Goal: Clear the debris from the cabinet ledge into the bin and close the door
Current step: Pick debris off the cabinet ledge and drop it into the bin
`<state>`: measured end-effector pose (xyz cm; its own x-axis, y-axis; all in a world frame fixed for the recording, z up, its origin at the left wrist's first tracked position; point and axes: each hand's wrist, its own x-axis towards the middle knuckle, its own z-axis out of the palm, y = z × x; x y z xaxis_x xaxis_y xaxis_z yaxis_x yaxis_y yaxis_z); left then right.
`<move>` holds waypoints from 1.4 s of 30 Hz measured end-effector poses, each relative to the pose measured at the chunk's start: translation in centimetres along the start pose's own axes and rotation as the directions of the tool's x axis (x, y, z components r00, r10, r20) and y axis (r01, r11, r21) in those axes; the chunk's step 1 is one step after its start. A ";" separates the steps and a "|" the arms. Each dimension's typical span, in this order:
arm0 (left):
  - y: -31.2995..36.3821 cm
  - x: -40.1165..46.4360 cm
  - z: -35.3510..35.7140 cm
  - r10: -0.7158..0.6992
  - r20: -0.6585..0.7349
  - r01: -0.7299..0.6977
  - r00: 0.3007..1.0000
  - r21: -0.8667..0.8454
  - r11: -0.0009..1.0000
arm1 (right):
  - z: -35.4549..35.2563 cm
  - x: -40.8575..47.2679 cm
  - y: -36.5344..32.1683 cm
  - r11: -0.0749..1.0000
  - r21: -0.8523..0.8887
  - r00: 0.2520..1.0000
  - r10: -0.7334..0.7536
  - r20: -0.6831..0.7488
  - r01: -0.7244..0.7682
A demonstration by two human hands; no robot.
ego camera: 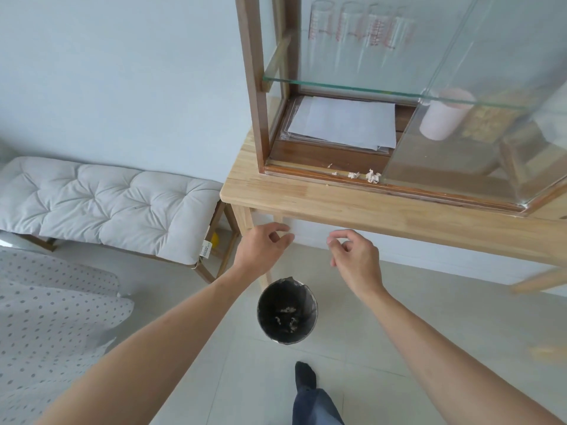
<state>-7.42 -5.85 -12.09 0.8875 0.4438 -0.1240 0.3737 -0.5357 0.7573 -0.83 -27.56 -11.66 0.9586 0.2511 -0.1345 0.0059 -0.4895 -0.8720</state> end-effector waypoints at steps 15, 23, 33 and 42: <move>12.1 9.3 0.0 0.176 -0.031 -0.174 0.984 0.040 0.984 | -5.2 8.0 -5.9 0.987 -0.018 0.970 -0.161 -0.182 0.161; 13.8 11.0 1.6 0.032 -0.081 -0.033 0.996 -0.014 0.999 | -5.0 10.0 -6.1 0.986 -0.075 0.968 -0.164 -0.190 0.152; 13.2 10.6 1.6 0.052 -0.109 -0.057 0.993 -0.043 0.997 | -4.4 10.7 -6.3 0.992 -0.112 0.981 -0.078 -0.180 0.058; 13.2 11.7 1.9 0.231 -0.093 -0.201 0.969 0.256 0.946 | -4.0 10.5 -6.6 0.990 -0.128 0.973 -0.090 -0.214 0.064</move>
<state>8.39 -9.06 -4.80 0.9209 0.3728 0.1139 0.2443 -0.7797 0.5766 10.32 -25.01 -5.46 0.9928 0.1097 0.0488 0.1034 -0.5752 -0.8114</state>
